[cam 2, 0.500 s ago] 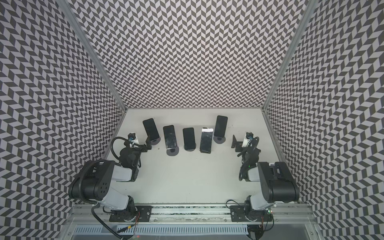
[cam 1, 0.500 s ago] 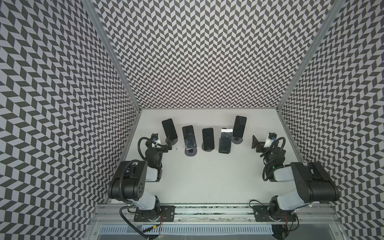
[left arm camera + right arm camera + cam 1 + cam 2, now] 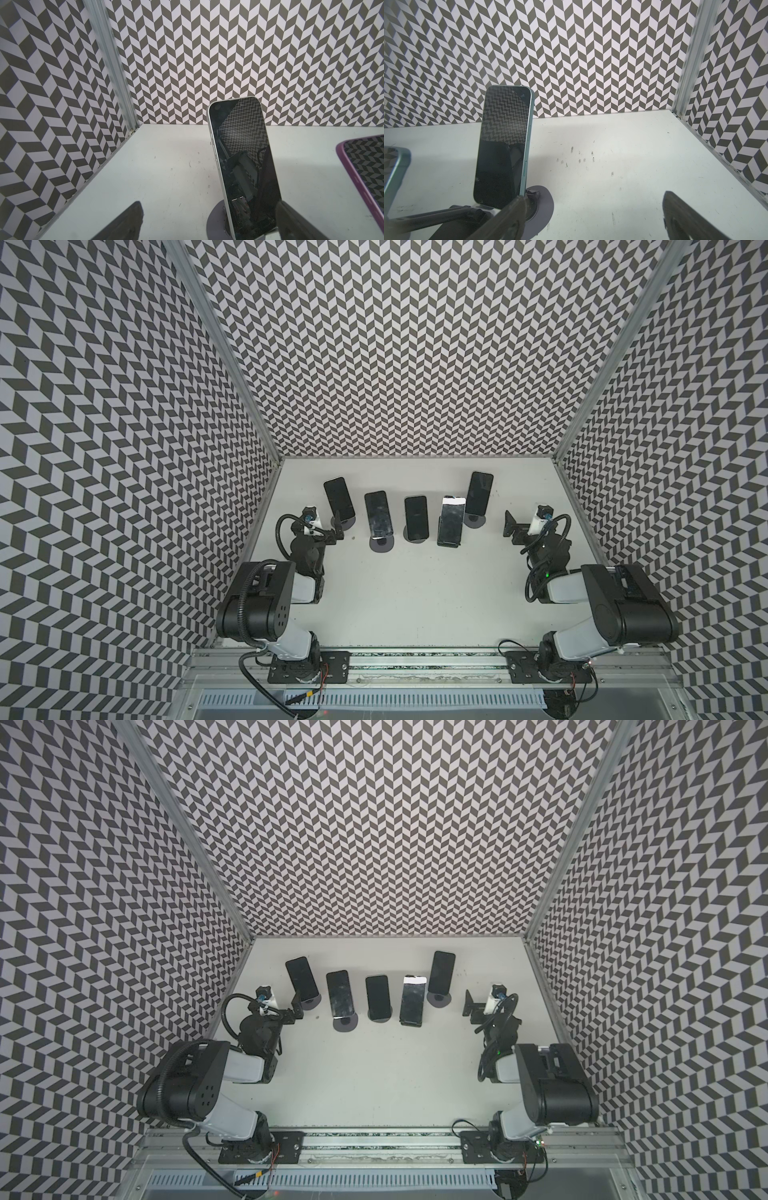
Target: Remove the phone from the phone stand
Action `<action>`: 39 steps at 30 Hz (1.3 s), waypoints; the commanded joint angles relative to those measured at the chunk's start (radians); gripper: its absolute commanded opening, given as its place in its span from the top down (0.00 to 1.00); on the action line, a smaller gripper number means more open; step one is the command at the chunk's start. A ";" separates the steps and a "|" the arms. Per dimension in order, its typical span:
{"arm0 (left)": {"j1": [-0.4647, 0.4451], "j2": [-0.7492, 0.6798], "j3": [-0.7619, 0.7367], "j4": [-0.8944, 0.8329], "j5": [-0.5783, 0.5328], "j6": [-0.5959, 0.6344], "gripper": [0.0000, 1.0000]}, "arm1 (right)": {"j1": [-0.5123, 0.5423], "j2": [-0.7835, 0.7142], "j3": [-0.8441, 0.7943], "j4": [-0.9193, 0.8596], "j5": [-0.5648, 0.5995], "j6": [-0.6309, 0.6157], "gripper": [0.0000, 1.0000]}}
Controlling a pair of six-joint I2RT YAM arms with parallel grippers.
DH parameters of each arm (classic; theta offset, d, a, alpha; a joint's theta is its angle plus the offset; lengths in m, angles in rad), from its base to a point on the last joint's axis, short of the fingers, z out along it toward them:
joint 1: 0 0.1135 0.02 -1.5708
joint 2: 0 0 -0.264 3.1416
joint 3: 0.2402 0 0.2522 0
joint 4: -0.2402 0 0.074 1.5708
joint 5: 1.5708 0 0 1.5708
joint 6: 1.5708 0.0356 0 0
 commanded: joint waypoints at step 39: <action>0.027 -0.149 -0.031 -0.064 -0.034 -0.049 0.00 | 0.003 -0.123 -0.005 -0.021 0.059 0.025 0.01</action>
